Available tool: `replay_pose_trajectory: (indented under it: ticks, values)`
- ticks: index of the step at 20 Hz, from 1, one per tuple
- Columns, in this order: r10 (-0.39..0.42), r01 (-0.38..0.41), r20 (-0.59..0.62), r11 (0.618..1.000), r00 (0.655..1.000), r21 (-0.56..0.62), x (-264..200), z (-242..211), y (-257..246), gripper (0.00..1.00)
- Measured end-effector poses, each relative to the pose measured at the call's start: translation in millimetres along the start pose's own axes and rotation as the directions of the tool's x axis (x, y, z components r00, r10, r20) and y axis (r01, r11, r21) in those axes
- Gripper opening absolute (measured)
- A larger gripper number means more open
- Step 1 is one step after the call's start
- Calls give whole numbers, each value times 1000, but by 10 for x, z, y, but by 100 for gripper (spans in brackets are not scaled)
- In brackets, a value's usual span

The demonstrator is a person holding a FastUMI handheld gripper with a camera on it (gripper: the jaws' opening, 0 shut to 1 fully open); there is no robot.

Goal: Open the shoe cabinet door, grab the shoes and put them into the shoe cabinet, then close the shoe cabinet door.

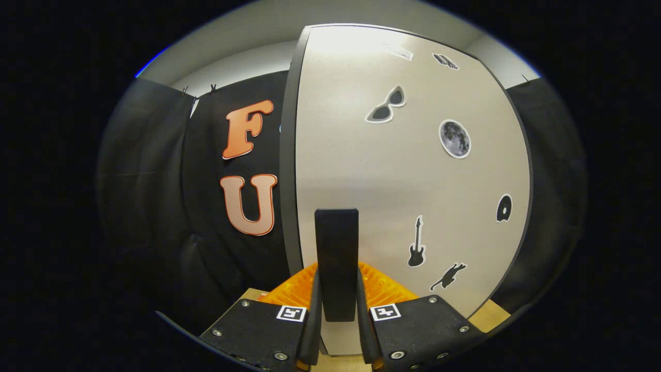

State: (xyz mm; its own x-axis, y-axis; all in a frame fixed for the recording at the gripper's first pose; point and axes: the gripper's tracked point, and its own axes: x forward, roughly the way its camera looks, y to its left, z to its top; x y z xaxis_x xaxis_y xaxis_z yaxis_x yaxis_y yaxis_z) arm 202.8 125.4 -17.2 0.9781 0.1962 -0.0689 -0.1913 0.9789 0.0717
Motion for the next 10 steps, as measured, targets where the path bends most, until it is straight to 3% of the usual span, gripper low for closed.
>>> replay_pose_trajectory:
  ticks: [6,10]
  values:
    - [-10,11,-31,999,999,31,-299,-20,-88,21]
    - [-68,69,-26,997,997,37,-593,-6,-225,16]
